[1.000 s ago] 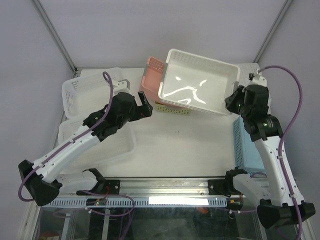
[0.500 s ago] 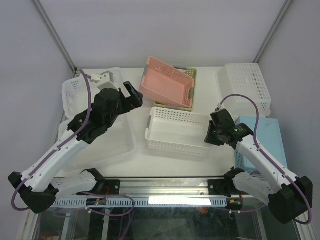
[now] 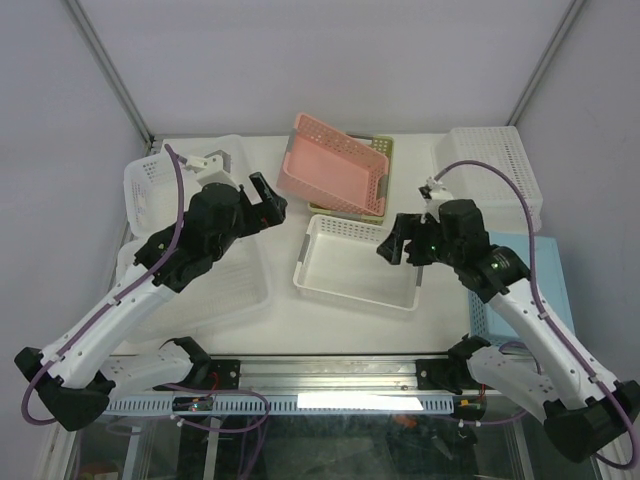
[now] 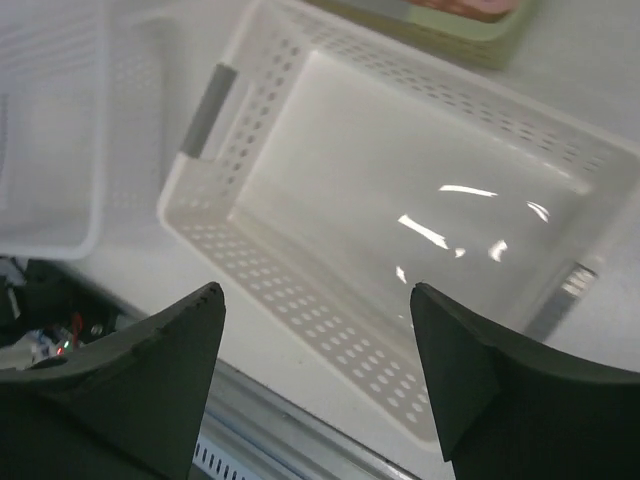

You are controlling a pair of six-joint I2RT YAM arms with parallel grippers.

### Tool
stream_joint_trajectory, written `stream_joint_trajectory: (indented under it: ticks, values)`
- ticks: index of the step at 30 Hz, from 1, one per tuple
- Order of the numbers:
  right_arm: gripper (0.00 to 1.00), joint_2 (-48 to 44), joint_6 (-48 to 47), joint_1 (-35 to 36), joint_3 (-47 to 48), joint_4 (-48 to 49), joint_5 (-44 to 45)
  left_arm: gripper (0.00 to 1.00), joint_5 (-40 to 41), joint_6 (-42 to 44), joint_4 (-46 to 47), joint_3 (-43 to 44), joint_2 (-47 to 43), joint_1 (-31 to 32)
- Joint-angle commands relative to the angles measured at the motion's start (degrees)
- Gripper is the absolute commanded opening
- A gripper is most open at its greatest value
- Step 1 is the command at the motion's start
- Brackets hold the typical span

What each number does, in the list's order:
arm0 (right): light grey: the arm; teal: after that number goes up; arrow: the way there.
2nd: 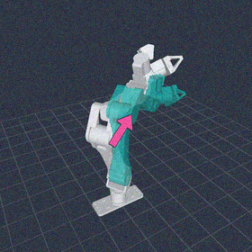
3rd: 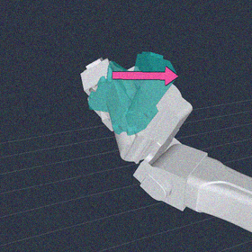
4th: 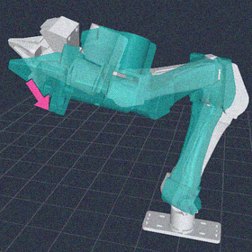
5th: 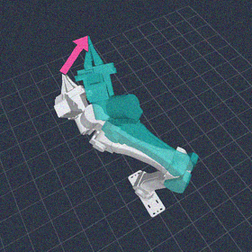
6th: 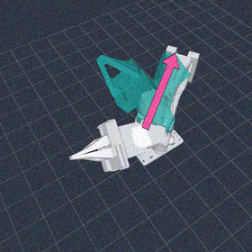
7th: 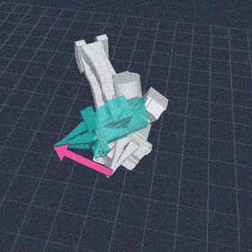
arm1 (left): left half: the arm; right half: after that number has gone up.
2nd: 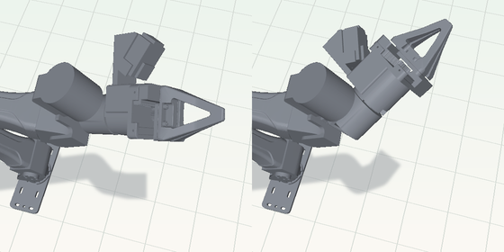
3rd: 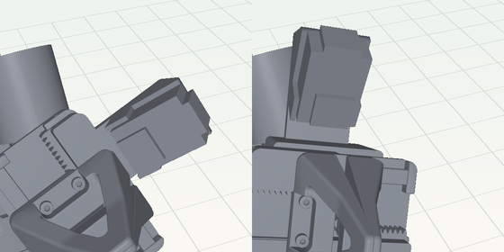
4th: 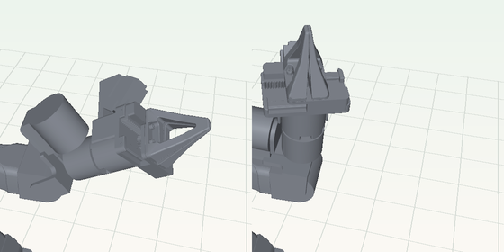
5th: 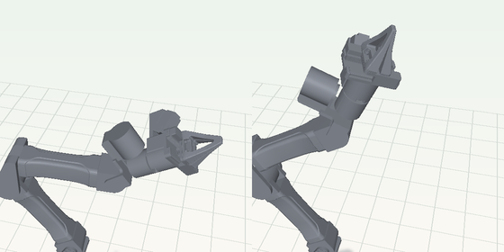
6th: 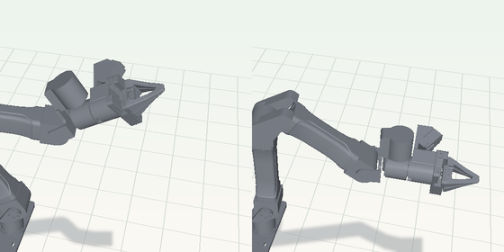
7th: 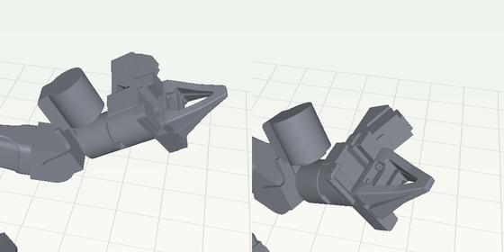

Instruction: Turn the large container upside down

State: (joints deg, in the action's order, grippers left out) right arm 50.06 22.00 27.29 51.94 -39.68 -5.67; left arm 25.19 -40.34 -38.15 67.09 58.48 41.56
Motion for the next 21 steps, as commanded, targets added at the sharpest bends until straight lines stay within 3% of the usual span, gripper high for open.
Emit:
stream_joint_trajectory:
  ticks: [1,6,14,21]
  values:
    - [0.78,5.12,-5.34,5.76,0.02,9.26,-16.98,0.99,-1.43,2.11,1.80,0.56,-1.65,-0.07]
    - [0.82,13.30,-7.71,17.49,-0.90,7.86,-11.11,0.99,-2.42,1.35,2.55,0.76,-1.26,-0.08]
    - [0.80,20.34,-5.92,24.33,-1.99,8.77,-2.50,0.99,-4.51,1.33,3.43,0.13,0.03,-0.01]
    - [0.48,23.45,-3.29,27.54,-3.36,9.51,-2.06,0.99,-5.07,1.14,3.79,-0.96,-0.48,-0.04]
